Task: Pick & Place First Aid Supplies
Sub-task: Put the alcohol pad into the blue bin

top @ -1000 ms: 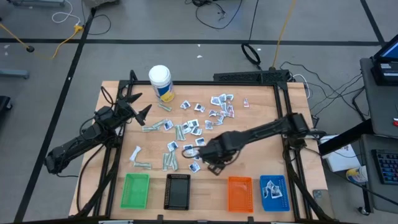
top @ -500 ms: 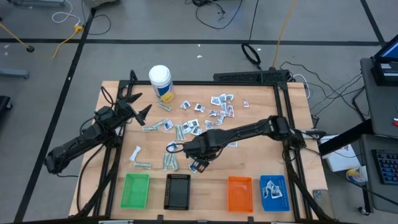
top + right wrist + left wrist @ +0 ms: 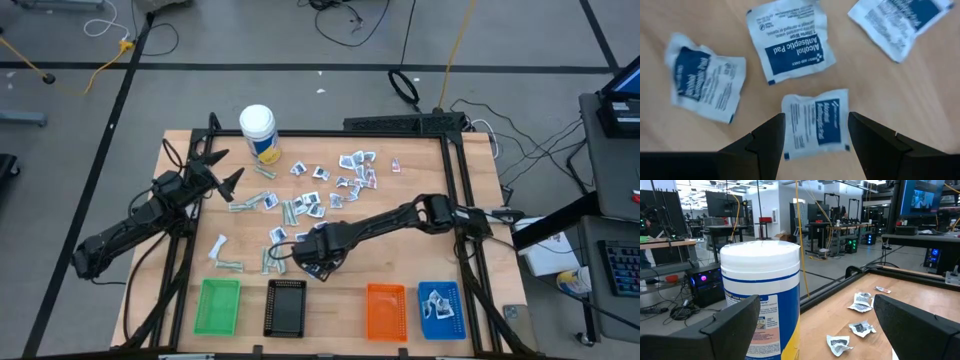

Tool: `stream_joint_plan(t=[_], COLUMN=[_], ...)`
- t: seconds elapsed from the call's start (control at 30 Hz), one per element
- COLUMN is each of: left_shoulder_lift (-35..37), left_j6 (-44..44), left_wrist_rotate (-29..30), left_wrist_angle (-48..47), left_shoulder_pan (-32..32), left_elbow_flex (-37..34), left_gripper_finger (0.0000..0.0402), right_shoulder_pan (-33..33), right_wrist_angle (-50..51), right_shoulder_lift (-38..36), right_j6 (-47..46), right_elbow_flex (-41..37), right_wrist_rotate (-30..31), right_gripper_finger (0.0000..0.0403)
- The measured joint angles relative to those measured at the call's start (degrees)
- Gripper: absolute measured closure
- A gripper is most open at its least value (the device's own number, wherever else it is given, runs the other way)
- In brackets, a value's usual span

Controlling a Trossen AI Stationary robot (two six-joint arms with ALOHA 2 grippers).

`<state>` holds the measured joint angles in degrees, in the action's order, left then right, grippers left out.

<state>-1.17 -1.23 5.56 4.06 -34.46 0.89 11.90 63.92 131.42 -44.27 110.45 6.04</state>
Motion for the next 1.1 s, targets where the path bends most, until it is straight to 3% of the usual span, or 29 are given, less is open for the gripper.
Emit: stream_joint_plan(t=[0.33,0.47,0.67,0.87,1.1], left_shoulder_lift=[0.0,0.0,0.0,0.0,0.0], left_j6=[0.0,0.0,0.0,0.0,0.0], left_wrist_rotate=[0.0,0.0,0.0,0.0,0.0], left_wrist_angle=[0.0,0.0,0.0,0.0,0.0], left_shoulder_pan=[0.0,0.0,0.0,0.0,0.0], left_elbow_flex=[0.0,0.0,0.0,0.0,0.0], left_gripper_finger=[0.0005,0.0005,0.0005,0.0005,0.0005], right_shoulder_pan=[-0.1,0.0,0.0,-0.5,-1.8], right_wrist_angle=[-1.0,-1.6,-2.5,0.0,5.1], right_shoulder_lift=[-0.3,-0.3,-0.2,-1.6,-8.1], right_j6=[0.5,2.0,3.3,3.1,0.0], right_elbow_flex=[-3.4,-3.5,-3.5,-3.8,-3.8], right_wrist_rotate=[0.0,-0.2,-0.3,-0.4,-1.9], right_gripper_finger=[0.0219,0.0274,0.0390,0.0400,0.0402])
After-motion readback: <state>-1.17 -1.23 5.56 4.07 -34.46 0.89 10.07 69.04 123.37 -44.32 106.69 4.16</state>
